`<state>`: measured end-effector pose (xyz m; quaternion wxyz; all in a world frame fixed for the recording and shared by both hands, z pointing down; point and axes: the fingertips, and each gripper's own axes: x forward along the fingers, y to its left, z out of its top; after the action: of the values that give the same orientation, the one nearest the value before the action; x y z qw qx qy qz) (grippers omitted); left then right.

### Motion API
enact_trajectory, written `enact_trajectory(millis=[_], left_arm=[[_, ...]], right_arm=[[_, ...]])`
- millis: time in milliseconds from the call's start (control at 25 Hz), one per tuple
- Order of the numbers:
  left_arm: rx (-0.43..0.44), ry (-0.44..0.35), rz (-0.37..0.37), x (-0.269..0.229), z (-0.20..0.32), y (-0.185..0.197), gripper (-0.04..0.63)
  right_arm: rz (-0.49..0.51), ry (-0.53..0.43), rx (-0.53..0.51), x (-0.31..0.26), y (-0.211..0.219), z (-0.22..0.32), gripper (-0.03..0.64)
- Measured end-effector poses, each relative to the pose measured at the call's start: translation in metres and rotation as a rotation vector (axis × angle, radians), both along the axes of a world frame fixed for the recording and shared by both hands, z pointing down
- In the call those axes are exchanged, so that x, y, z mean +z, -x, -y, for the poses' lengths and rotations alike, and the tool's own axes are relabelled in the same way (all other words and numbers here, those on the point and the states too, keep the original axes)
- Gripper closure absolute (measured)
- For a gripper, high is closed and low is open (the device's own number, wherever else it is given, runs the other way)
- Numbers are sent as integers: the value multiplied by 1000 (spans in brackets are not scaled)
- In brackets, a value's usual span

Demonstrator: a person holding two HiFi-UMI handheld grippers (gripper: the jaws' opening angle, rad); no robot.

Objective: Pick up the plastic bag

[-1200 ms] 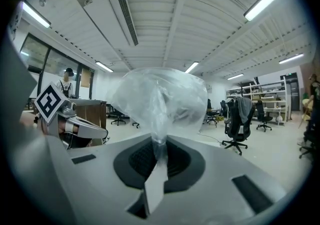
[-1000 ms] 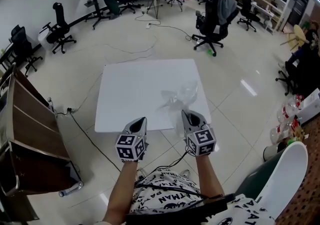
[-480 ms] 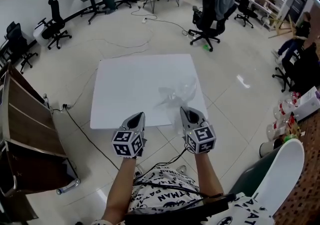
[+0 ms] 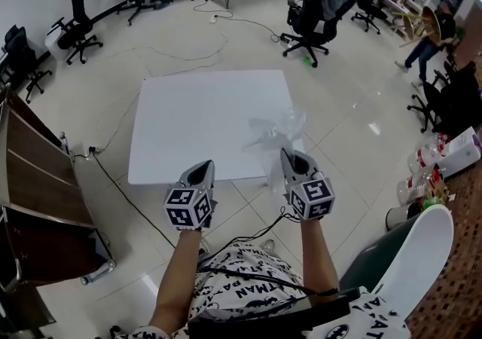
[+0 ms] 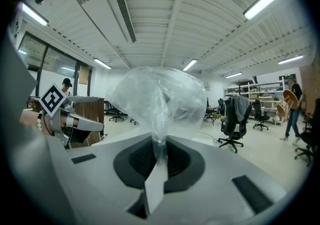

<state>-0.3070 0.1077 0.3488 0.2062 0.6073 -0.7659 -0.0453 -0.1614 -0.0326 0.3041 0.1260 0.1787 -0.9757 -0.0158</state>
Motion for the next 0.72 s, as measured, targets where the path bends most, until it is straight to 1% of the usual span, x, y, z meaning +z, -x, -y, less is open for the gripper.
enact_trajectory(millis=[120, 280, 360, 440, 560, 720], left_arm=[[-8, 11, -5, 5, 2, 1, 594], [-23, 28, -19, 12, -1, 3, 595], [-30, 35, -26, 16, -3, 3, 595], [-37, 43, -34, 20, -5, 4, 595], [-52, 51, -44, 26, -7, 7, 595], [-93, 59, -59, 33, -15, 15, 595]], right_arm=[[-46, -40, 21, 4, -13, 29, 607], [-119, -129, 34, -3, -24, 84, 607], [-138, -180, 33, -15, -24, 113, 607], [-152, -238, 16, -30, -14, 135, 607], [-202, -332, -68, -42, 19, 152, 607], [-297, -400, -263, -17, 90, 141, 606]])
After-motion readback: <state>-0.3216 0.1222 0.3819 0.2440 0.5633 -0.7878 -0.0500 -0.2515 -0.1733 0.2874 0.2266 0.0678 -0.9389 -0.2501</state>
